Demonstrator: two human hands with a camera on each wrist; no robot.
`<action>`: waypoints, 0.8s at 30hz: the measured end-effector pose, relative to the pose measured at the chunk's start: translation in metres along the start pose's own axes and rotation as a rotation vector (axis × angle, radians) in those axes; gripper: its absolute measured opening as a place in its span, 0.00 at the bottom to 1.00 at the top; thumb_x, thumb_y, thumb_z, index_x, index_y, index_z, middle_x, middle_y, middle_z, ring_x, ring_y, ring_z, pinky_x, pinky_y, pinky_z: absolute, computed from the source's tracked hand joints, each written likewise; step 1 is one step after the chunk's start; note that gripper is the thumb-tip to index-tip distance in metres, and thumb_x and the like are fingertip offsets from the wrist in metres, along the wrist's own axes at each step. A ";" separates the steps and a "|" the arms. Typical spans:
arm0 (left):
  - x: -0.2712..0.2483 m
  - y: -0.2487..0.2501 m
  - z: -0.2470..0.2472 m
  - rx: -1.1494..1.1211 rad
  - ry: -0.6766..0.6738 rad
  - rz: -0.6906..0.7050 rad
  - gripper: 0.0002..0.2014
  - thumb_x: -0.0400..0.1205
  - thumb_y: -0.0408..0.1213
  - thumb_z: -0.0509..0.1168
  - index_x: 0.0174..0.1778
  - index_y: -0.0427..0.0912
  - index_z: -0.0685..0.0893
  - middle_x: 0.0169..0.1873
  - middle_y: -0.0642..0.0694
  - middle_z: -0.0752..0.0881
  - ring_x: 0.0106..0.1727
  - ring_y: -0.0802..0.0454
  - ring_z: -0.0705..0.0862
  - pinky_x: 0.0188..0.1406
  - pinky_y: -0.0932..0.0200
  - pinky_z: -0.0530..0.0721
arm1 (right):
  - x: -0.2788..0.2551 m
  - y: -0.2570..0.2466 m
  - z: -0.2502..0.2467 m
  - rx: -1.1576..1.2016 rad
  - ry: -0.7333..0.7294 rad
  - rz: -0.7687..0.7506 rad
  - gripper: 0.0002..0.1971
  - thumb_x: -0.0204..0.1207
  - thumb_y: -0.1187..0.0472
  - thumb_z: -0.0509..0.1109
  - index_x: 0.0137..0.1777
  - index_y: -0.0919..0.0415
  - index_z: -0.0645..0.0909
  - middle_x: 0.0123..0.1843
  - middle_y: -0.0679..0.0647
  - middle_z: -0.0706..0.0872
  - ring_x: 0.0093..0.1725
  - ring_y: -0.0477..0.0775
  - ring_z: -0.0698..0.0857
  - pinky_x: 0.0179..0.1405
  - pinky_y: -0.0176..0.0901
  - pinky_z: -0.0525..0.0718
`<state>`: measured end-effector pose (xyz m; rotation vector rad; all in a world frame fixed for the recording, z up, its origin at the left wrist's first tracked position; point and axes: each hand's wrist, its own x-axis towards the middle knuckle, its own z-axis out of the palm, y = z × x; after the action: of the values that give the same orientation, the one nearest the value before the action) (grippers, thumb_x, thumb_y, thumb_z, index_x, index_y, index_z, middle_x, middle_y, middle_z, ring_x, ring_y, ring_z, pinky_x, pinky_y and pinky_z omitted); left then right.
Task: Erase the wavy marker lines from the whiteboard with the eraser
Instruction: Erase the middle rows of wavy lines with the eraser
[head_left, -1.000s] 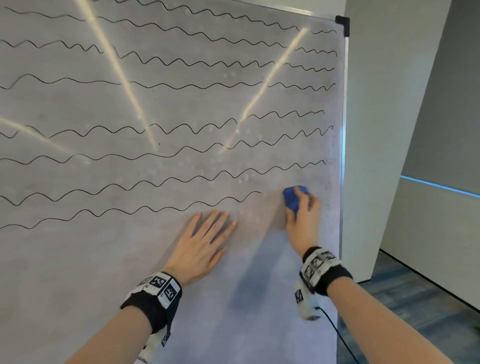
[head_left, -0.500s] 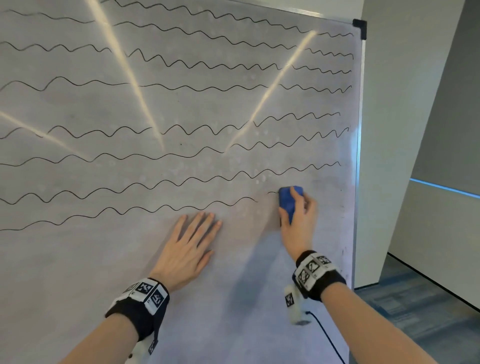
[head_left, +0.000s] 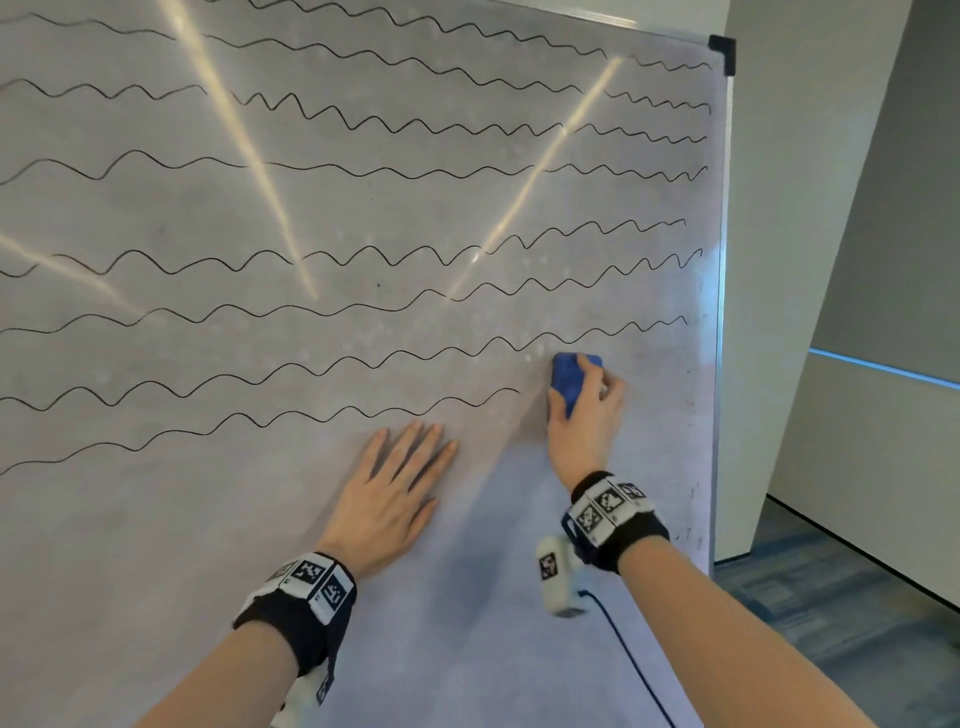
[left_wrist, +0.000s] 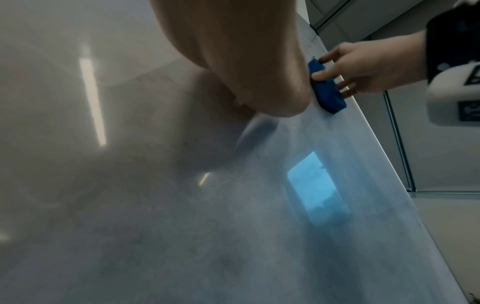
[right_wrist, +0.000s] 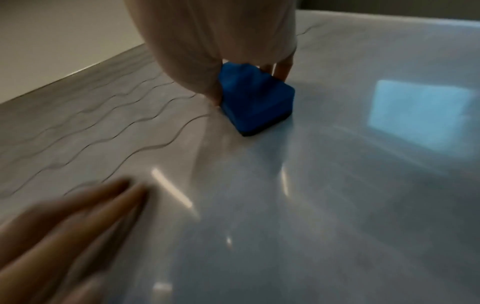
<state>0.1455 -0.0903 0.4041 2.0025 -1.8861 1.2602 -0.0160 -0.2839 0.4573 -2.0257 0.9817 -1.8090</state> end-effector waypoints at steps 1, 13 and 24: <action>0.000 0.001 0.000 -0.006 -0.005 -0.004 0.30 0.84 0.49 0.50 0.83 0.43 0.65 0.82 0.41 0.65 0.83 0.39 0.62 0.77 0.35 0.60 | -0.006 -0.015 0.006 -0.014 0.000 -0.045 0.29 0.70 0.68 0.73 0.72 0.59 0.73 0.64 0.68 0.73 0.57 0.70 0.74 0.59 0.55 0.72; -0.040 -0.037 -0.013 -0.006 -0.008 -0.080 0.30 0.84 0.49 0.51 0.83 0.40 0.65 0.82 0.40 0.65 0.83 0.40 0.62 0.78 0.33 0.59 | -0.013 -0.010 0.003 -0.020 0.004 0.076 0.28 0.72 0.67 0.72 0.72 0.59 0.71 0.64 0.68 0.72 0.58 0.71 0.74 0.58 0.53 0.71; -0.040 -0.037 -0.014 -0.029 -0.014 -0.084 0.31 0.84 0.50 0.51 0.83 0.40 0.65 0.81 0.39 0.66 0.82 0.38 0.61 0.78 0.33 0.60 | -0.057 -0.026 0.007 -0.097 -0.148 -0.237 0.32 0.70 0.67 0.74 0.73 0.49 0.69 0.69 0.65 0.73 0.54 0.70 0.76 0.54 0.61 0.78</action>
<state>0.1755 -0.0427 0.4048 2.0578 -1.7945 1.1943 -0.0009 -0.2306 0.4272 -2.3853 0.8313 -1.7189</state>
